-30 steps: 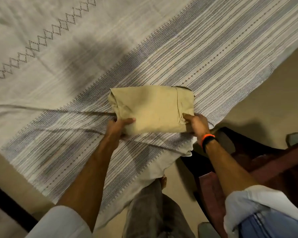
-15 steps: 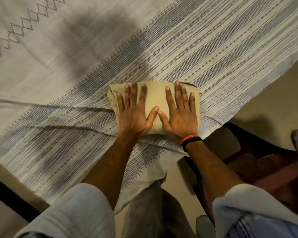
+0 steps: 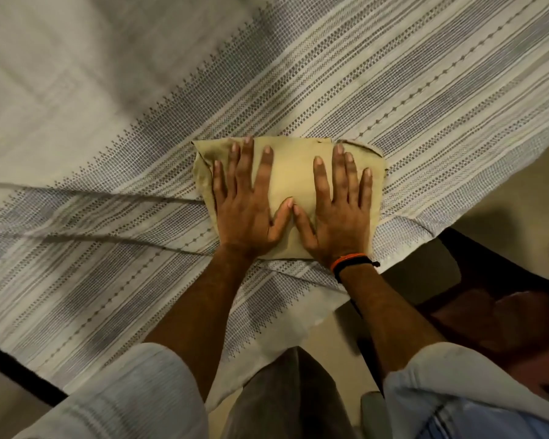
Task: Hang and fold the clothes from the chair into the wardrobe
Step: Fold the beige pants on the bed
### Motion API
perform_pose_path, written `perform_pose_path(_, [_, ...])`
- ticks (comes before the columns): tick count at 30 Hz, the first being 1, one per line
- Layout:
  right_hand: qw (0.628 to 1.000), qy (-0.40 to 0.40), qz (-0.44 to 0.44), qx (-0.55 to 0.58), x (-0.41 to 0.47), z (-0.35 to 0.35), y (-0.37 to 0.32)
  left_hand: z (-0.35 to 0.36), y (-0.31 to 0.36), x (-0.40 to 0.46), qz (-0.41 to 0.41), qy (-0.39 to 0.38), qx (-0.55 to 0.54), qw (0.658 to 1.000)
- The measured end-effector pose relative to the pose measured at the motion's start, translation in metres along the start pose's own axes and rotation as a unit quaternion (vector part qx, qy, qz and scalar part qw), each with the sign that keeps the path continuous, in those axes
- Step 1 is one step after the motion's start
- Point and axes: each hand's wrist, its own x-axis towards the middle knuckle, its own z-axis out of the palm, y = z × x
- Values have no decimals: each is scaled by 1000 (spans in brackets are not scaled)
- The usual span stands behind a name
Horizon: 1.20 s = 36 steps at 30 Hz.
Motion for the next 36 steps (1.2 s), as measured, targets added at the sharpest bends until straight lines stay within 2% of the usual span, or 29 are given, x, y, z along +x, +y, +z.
perform_pose_path(5, [999,-31,14,0,10,-21,-2,-18,3,8,-19,-35,-25,999])
perform_pose_path(7, [999,-18,24,38,12,-31,-5,-32,6,10,-30,-52,-39,997])
perform_pose_path(10, [986,72,65,138,5,-46,-19,-51,5,26,-43,-49,-44,997])
perform_pose_path(12, [962,129,128,204,-8,-58,-36,-62,4,45,-27,-54,-53,997])
perform_pose_path(13, [942,151,180,239,-15,-69,-47,-67,5,56,-14,-79,-70,994])
perform_pose_path(14, [912,158,255,278,-21,-75,-58,-70,5,68,-1,-116,-86,989])
perform_pose_path(15, [866,147,355,319,-27,-76,-67,-73,6,80,10,-161,-93,983])
perform_pose_path(16, [798,118,467,363,-32,-75,-75,-77,8,91,22,-210,-83,974])
perform_pose_path(17, [705,77,571,414,-35,-72,-82,-81,10,101,30,-257,-65,964])
perform_pose_path(18, [608,49,641,466,-38,-68,-87,-84,12,110,34,-297,-48,953])
perform_pose_path(19, [538,39,673,505,-39,-64,-90,-86,14,117,27,-330,-46,942])
perform_pose_path(20, [505,43,685,524,-38,-60,-91,-88,16,123,9,-362,-59,930])
perform_pose_path(21, [491,58,688,531,-36,-55,-90,-88,20,127,-8,-388,-73,919])
perform_pose_path(26, [370,96,690,615,-24,-49,-91,-91,27,134,-32,-455,-57,888])
perform_pose_path(28, [347,85,667,653,-23,-55,-85,-93,24,128,-69,-482,-78,870])
perform_pose_path(30, [343,76,660,664,-25,-62,-79,-100,18,115,-104,-501,-111,852])
perform_pose_path(34, [364,66,624,688,-37,-78,-59,-112,2,71,-213,-483,-261,808])
perform_pose_path(36, [404,46,581,705,-39,-88,-46,-117,-2,47,-266,-446,-354,778])
